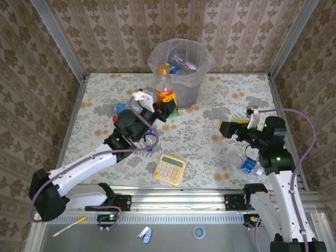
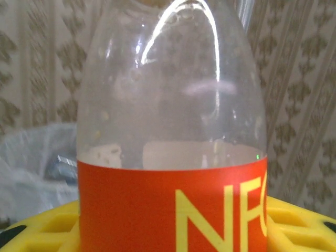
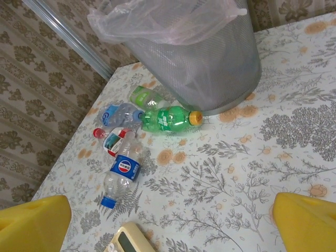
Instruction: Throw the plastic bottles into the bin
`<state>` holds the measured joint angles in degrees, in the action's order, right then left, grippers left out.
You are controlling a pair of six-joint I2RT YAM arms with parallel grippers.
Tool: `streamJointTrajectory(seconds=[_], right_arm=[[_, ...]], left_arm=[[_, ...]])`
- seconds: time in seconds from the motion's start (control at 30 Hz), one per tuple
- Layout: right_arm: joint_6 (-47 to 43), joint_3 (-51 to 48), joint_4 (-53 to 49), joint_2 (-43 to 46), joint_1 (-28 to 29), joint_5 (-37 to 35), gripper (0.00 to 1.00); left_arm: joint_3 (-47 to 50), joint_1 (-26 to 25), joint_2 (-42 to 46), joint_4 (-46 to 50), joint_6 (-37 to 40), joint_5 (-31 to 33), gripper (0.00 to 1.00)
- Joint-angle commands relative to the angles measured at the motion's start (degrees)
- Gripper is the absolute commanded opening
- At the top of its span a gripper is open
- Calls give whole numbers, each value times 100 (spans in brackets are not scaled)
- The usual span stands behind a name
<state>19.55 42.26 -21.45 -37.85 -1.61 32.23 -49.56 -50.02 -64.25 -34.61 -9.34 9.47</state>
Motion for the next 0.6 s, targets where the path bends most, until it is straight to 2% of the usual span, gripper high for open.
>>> streamJointTrajectory(seconds=[0.0, 0.3, 0.57], right_arm=[[-100, -58, 124, 68, 29, 21, 100], [-127, -7, 107, 87, 30, -90, 100], [-212, 85, 39, 110, 29, -154, 100]], left_arm=[[107, 128, 183, -1388, 404, -102, 48], [-17, 332, -15, -1994, 526, -294, 50], [-649, 792, -799, -1834, 172, -655, 50]])
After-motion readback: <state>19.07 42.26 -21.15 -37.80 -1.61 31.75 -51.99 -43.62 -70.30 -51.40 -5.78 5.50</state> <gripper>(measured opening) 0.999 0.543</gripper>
